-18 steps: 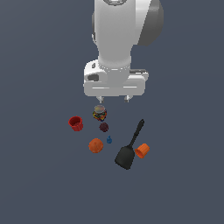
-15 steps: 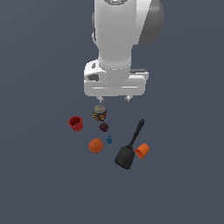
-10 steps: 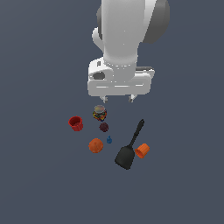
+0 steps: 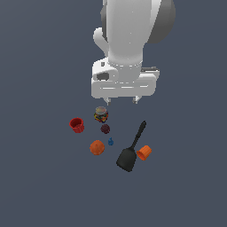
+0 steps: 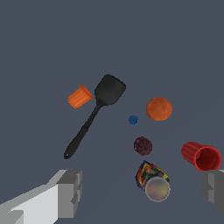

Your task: Pick up a designated object from a clutter of objects.

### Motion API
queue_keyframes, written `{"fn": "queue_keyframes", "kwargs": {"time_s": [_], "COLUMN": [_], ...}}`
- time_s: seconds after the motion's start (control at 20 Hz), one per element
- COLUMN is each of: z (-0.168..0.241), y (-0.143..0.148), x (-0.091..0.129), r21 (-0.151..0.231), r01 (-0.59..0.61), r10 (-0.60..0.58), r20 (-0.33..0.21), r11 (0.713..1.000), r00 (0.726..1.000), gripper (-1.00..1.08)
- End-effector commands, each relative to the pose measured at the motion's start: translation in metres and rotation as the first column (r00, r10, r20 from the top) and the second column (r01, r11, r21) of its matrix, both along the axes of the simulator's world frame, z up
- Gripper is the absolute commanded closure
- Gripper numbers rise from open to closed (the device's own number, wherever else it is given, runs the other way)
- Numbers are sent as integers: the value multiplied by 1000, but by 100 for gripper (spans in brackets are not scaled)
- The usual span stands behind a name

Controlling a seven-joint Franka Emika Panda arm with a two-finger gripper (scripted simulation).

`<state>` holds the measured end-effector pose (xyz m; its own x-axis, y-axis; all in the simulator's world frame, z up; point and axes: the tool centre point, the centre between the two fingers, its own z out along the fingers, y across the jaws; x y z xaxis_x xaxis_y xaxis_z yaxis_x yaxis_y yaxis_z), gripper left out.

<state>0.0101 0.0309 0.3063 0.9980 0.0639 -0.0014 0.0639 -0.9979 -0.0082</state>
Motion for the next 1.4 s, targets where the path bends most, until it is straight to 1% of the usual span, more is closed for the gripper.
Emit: {"fn": "queue_keyframes", "kwargs": {"time_s": [0.0, 0.2, 0.35, 0.5, 0.65, 0.75, 0.9, 1.15, 1.35], "z": [-5, -17, -31, -48, -68, -83, -106, -144, -170], "y": [-2, -8, -15, -24, -34, -42, -55, -76, -91], "x": [3, 10, 17, 25, 34, 39, 47, 56, 60], "r21": [2, 7, 11, 15, 18, 18, 16, 10, 3], "r01": [23, 87, 152, 233, 327, 392, 485, 626, 709], "r10": [-23, -87, -152, -233, -327, -391, -485, -626, -709], "r20": [-1, -2, -4, -6, -9, -11, -13, -13, -9], "r11": [1000, 996, 988, 972, 945, 920, 874, 780, 705], "r00": [1000, 996, 988, 972, 945, 920, 875, 780, 705], "gripper": [-92, -92, -92, -92, -92, -92, -92, -92, -92]}}
